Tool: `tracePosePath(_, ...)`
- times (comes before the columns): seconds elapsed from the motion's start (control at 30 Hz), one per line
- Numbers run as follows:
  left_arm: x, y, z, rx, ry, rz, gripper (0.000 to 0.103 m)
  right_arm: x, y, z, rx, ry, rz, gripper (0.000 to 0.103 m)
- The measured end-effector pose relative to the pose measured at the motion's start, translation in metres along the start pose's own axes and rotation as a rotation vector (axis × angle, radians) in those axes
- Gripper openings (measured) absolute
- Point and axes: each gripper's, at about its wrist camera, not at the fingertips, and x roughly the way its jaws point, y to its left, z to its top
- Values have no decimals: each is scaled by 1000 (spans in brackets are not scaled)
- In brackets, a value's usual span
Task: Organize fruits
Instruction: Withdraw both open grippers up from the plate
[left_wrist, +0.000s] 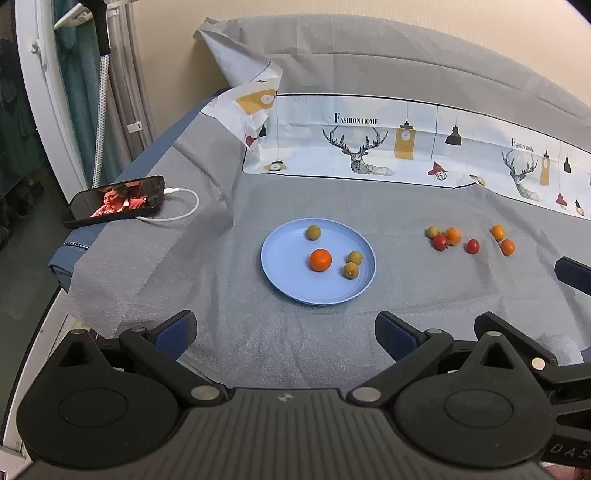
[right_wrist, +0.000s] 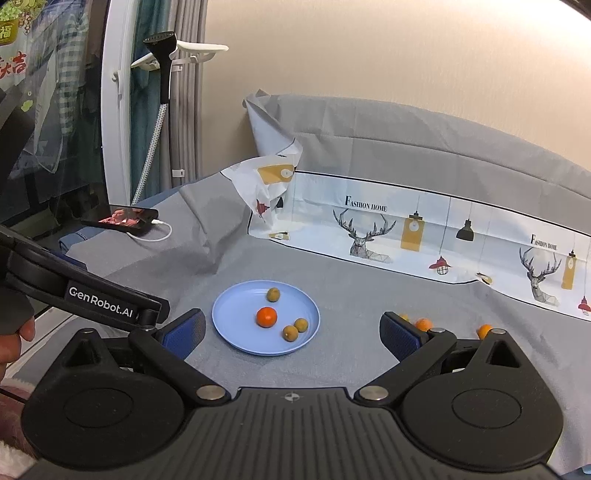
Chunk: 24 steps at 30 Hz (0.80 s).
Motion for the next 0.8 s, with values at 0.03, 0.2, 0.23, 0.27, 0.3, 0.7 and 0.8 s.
tracePosePath(0.03, -1, 0, 0, 0, -1, 0, 103, 0, 0, 0, -1, -1, 0, 100)
tracePosePath(0.2, -1, 1, -1, -1, 0, -1, 103, -1, 2, 0, -4, -2, 0, 100)
tracePosePath(0.23, 0, 2, 0, -2, 2, -2, 103, -1, 2, -1, -3, -1, 0, 100)
tracePosePath(0.27, 0, 2, 0, -3, 4, -2, 103, -1, 2, -1, -4, -1, 0, 100)
tracePosePath(0.3, 1, 2, 0, -5, 5, -3, 103, -2, 2, -1, -4, 0, -1, 100)
tracePosePath(0.7, 9, 6, 1, -9, 29, -6, 103, 5, 2, 0, -4, 30, 5, 100)
tracePosePath(0.8, 14, 6, 1, -6, 40, -10, 103, 9, 1, 0, -2, 40, 6, 100)
